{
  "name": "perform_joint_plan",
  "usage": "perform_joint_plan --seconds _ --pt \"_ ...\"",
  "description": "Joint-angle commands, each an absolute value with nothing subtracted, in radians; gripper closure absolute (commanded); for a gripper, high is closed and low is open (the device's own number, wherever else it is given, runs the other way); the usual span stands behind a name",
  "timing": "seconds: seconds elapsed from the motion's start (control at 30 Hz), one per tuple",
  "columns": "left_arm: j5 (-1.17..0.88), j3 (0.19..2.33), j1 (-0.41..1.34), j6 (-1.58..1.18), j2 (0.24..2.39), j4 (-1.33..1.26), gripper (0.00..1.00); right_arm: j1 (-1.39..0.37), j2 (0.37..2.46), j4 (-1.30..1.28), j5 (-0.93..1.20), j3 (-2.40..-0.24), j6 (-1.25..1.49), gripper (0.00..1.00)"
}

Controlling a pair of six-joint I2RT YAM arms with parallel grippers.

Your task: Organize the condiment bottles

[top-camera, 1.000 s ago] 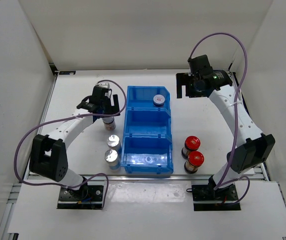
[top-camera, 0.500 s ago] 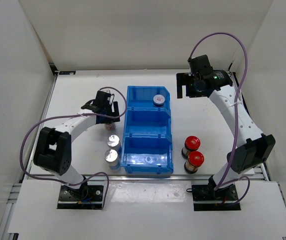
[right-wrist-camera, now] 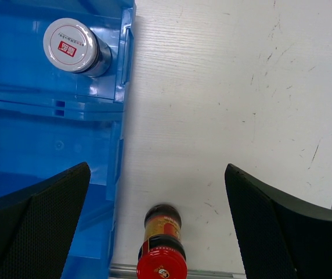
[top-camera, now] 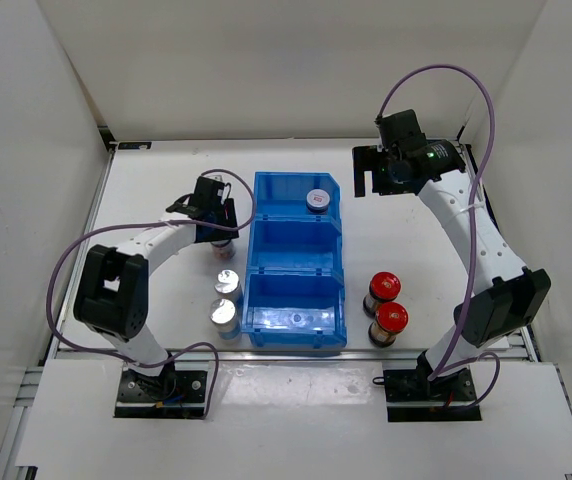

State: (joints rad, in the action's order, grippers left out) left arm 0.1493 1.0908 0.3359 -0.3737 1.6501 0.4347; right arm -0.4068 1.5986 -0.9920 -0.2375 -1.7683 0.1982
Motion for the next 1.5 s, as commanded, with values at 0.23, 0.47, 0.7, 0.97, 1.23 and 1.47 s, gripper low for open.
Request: perform_joint_plan --seconds 0.23,0.47,0.7,0.97,1.23,1.47 --pt "0.257 1.193 0.336 -0.338 1.502 0.497 0.89 -0.405 1.571 -0.956 -0.256 -1.747 0.186 0.00" --pt "0.296 1.463 0.336 -0.298 1.509 0.560 0.89 -0.405 1.562 -0.956 -0.265 -1.738 0.186 0.00" --pt "0.226 1.684 0.435 -0.235 1.676 0.523 0.89 -0.405 1.542 -0.965 -0.265 -1.706 0.195 0.00" --pt "0.129 1.804 0.502 -0.235 1.841 0.492 0.89 -0.405 1.522 -0.965 -0.305 -1.687 0.195 0.00" --pt "0.075 1.937 0.511 -0.244 2.005 0.511 0.89 -0.405 1.522 -0.965 -0.330 -1.698 0.176 0.00" --pt "0.066 2.029 0.511 -0.242 2.141 0.558 0.85 -0.405 1.522 -0.946 -0.350 -1.698 0.147 0.00"
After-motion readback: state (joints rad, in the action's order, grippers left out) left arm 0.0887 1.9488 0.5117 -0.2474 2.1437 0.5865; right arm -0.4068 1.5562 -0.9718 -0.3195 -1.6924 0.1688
